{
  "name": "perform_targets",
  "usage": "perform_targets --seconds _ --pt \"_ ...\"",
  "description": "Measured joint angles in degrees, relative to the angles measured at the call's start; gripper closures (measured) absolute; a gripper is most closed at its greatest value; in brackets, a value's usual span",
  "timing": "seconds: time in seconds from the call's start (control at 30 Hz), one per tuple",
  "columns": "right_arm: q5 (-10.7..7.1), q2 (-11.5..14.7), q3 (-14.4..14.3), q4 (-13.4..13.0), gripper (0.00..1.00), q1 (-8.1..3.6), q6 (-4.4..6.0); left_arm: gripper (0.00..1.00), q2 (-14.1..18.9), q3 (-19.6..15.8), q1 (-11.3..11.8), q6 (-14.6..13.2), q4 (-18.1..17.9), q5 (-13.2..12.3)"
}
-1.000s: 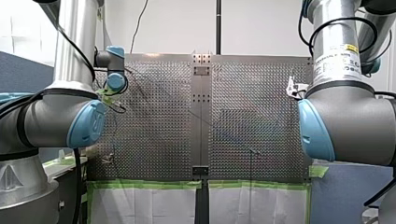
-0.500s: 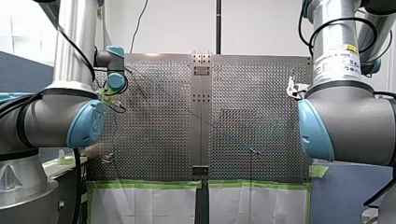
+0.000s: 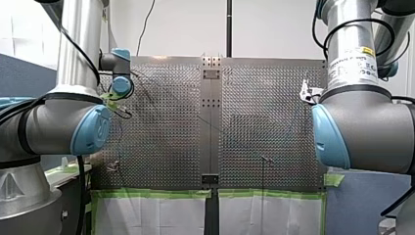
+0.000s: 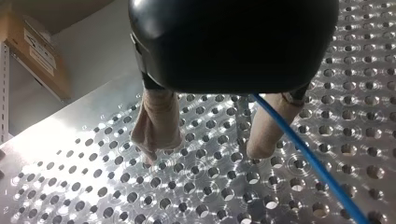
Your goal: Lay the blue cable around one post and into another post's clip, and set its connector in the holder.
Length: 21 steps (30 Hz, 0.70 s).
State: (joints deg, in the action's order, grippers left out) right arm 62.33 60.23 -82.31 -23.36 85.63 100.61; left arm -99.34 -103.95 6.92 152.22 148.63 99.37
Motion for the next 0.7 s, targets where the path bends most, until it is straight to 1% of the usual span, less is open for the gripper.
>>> perform_targets --seconds 0.33,0.4,0.43,0.5,0.53,0.6,0.7 --pt "0.0 -0.01 -0.01 0.0 0.89 -0.01 0.0 0.0 0.0 0.0 0.01 0.0 -0.05 -0.01" --pt "0.0 -0.01 -0.01 0.0 0.8 -0.01 0.0 0.0 0.0 0.0 0.06 0.0 -0.04 -0.01" --pt "-0.01 -0.01 -0.01 0.0 0.8 -0.01 0.0 0.0 0.0 0.0 0.07 0.0 -0.03 -0.01" --pt "-0.01 -0.01 -0.01 0.0 0.58 -0.01 0.0 0.0 0.0 0.0 0.08 0.0 -0.01 -0.01" --pt "0.0 -0.01 -0.01 0.0 0.58 -0.01 0.0 0.0 0.0 0.0 0.08 0.0 -0.01 -0.01" --pt "-0.01 -0.01 -0.01 0.0 0.33 -0.01 0.0 0.0 0.0 0.0 0.1 0.0 0.0 -0.01" --pt "0.0 -0.01 -0.01 0.0 0.33 -0.01 0.0 0.0 0.0 0.0 0.11 0.0 0.0 -0.01"
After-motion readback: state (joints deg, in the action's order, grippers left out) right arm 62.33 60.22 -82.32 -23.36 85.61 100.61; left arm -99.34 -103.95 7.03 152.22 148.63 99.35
